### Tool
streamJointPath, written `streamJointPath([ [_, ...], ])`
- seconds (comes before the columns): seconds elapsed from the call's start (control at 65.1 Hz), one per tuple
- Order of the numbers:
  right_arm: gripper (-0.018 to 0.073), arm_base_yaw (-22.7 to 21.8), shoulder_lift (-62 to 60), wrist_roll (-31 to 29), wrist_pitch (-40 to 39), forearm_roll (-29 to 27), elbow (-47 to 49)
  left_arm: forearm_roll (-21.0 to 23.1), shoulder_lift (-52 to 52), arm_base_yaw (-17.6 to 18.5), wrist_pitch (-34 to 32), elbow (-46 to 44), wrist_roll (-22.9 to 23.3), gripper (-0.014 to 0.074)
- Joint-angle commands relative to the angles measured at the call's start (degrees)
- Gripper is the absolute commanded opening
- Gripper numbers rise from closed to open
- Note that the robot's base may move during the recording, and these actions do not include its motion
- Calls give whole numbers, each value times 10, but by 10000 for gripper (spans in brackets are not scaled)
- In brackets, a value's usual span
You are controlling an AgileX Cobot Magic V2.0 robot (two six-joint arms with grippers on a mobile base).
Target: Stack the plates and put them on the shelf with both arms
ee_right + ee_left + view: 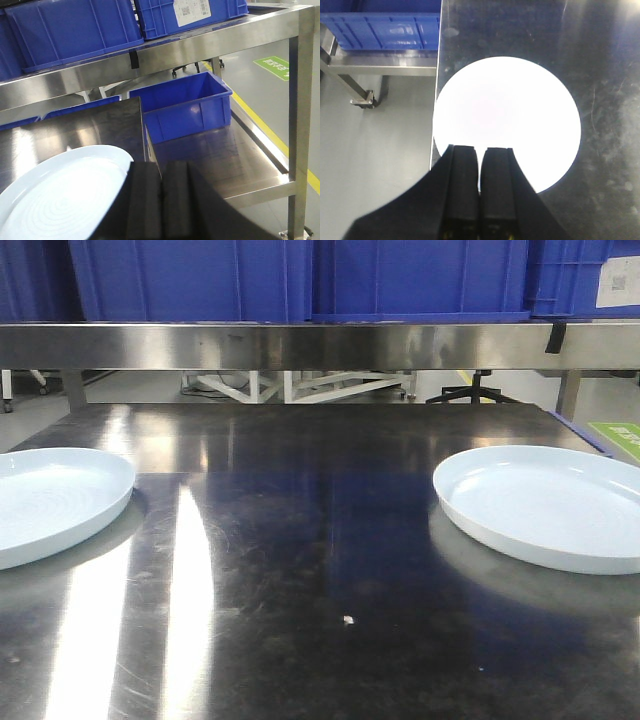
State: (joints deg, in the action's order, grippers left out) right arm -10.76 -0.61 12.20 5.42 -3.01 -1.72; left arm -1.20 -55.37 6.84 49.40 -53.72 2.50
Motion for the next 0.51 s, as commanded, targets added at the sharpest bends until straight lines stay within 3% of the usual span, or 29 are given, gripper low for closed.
streamJointPath([
  [0.0, 47, 0, -11, -5, -48, 0, 1, 4, -1, 5, -29, -21, 2, 83],
  [0.292, 47, -1, -11, -8, -49, 18, 1, 4, -5, 5, -44, -21, 2, 83],
  [0.492, 47, 1, -11, 18, -126, 15, 16, 4, -5, 5, -52, -21, 2, 83],
])
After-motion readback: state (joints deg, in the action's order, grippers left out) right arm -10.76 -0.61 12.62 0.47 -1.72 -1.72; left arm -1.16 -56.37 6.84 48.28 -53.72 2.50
